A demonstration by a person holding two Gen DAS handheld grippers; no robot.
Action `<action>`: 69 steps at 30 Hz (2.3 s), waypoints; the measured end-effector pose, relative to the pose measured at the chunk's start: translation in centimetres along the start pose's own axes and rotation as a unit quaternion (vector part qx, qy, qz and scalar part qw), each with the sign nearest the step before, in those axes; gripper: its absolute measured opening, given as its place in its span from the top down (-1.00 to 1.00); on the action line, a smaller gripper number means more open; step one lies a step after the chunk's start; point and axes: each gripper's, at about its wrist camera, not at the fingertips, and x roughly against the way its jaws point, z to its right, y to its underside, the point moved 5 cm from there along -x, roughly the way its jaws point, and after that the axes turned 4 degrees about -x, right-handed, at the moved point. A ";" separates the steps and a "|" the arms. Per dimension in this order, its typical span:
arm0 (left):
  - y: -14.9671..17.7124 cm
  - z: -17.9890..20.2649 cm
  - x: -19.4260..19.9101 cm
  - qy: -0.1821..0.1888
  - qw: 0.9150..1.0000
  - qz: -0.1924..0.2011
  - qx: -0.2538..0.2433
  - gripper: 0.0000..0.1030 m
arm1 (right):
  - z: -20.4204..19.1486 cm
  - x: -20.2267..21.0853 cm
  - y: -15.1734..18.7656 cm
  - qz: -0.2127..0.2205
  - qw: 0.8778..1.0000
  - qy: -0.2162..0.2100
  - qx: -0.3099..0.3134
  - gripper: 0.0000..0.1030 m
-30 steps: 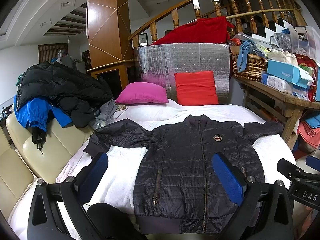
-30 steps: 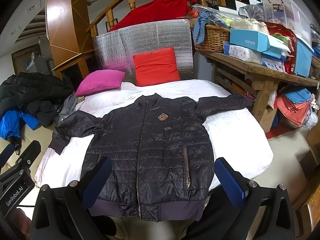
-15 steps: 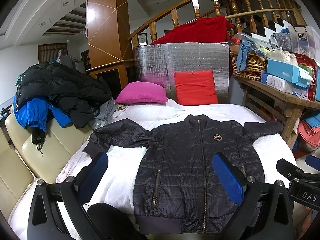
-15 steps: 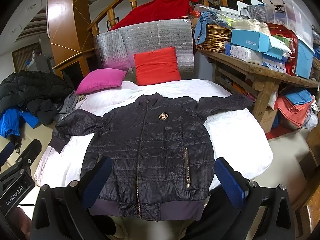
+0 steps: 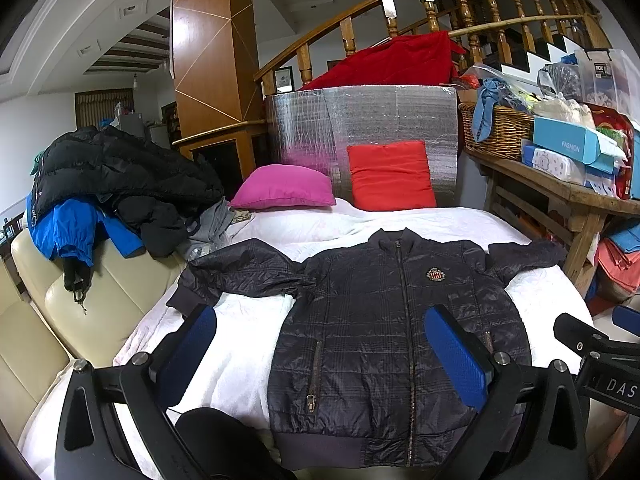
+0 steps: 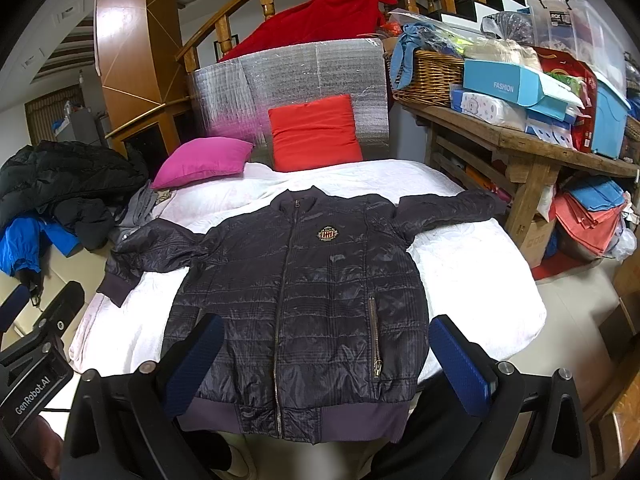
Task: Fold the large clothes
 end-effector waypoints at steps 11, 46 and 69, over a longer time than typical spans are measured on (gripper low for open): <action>0.2 -0.2 -0.2 -0.001 1.000 -0.004 -0.001 -1.00 | 0.1 -0.1 0.0 -0.002 1.000 0.001 -0.001 -1.00; 0.6 -0.6 -0.4 -0.005 1.000 -0.008 0.001 -1.00 | 0.1 -0.3 0.2 -0.005 1.000 0.003 -0.001 -1.00; 1.0 -0.8 -0.8 -0.005 1.000 -0.012 0.001 -1.00 | 0.0 -0.6 0.4 -0.007 1.000 0.004 0.000 -1.00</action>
